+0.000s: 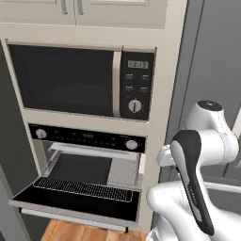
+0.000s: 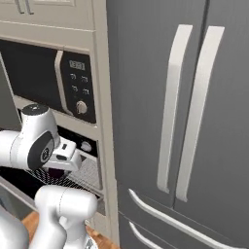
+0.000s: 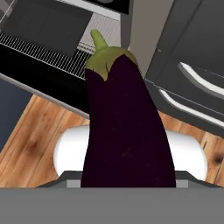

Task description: Place the eggplant on the bottom rack of the oven.

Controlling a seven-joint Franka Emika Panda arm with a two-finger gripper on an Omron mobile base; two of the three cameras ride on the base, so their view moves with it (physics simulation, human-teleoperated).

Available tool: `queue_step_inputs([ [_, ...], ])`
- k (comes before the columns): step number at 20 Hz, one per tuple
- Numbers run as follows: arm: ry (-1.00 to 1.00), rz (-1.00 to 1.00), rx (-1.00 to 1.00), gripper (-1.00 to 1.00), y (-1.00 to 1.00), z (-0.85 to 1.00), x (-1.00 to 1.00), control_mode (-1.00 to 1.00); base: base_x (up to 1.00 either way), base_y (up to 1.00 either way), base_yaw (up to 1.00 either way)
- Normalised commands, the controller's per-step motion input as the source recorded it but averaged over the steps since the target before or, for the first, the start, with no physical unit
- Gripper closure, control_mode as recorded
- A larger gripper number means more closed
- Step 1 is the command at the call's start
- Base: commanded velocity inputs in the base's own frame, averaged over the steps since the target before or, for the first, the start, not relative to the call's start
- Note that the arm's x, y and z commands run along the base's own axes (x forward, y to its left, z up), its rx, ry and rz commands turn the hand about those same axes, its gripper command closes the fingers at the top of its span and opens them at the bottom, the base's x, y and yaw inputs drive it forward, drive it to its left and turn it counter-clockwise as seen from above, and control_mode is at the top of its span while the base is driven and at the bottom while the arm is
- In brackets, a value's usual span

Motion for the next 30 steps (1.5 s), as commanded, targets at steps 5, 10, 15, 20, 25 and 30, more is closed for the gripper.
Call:
queue_step_inputs([
  [5,0.0,0.0,0.0,1.0,0.0,0.0,0.0,1.0,0.7,0.24,-0.13],
  [10,0.0,0.0,0.0,1.0,0.0,0.0,0.0,1.0,0.51,0.02,-0.06],
  [15,0.0,0.0,0.0,1.0,0.0,0.0,0.0,1.0,0.47,-0.16,0.0],
  [20,0.0,0.0,0.0,1.0,0.0,0.0,0.0,1.0,0.46,-0.25,0.07],
  [25,0.0,0.0,0.0,1.0,0.0,0.0,0.0,1.0,0.22,0.1,0.08],
  [30,-0.04,0.0,-0.05,1.0,0.67,-0.18,0.2,-1.0,0.0,0.0,0.0],
])
